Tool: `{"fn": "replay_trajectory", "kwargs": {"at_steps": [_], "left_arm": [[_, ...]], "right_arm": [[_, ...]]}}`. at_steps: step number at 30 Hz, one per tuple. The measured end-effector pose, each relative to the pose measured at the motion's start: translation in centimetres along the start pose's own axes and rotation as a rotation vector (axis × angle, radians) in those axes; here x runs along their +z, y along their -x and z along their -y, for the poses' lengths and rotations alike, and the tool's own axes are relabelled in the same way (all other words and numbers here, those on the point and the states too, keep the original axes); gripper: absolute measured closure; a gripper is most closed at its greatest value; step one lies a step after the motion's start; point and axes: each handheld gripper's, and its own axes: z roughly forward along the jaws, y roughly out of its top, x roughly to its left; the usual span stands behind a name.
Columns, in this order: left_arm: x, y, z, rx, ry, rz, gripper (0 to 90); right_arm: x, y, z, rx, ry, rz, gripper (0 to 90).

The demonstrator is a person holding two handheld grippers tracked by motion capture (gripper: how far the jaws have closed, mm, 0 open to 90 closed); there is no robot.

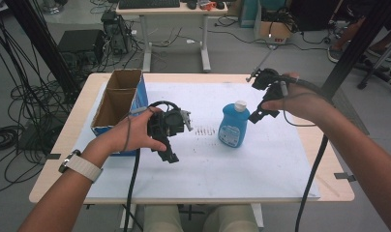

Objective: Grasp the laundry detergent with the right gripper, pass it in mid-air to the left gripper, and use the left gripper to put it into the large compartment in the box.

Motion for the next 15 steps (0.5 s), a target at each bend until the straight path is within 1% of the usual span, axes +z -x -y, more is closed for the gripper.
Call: {"fn": "replay_trajectory", "kwargs": {"at_steps": [5,8,9,10,11,12,13,14,15], "left_arm": [[0.0,0.0,0.0,0.003,-0.004,-0.001,12.9],[0.0,0.0,0.0,0.003,-0.001,-0.002,12.8],[0.0,0.0,0.0,0.003,-0.001,-0.003,12.9],[0.0,-0.1,0.0,0.004,-0.002,-0.003,12.8],[0.0,-0.1,0.1,0.000,-0.001,-0.004,12.8],[0.0,-0.1,0.0,0.000,0.000,-0.004,12.9],[0.0,-0.1,0.0,-0.002,-0.002,-0.004,12.9],[0.0,-0.1,0.0,-0.001,-0.005,-0.004,12.9],[0.0,-0.1,0.0,-0.001,-0.006,-0.003,12.9]], "right_arm": [[0.2,0.3,0.5,0.020,0.014,-0.001,7.7],[0.3,0.5,0.7,0.015,0.021,-0.005,7.7],[0.3,0.5,0.8,0.030,0.016,-0.004,7.7],[0.4,0.5,0.9,0.032,0.018,-0.007,7.7],[0.4,0.6,1.0,0.032,0.020,-0.009,7.7],[0.5,0.7,1.1,0.021,0.034,-0.015,7.7],[0.6,0.6,1.2,0.038,0.032,-0.019,7.7],[0.7,0.7,1.3,0.028,0.044,-0.024,7.7],[0.7,0.7,1.3,0.028,0.044,-0.024,7.7]]}}
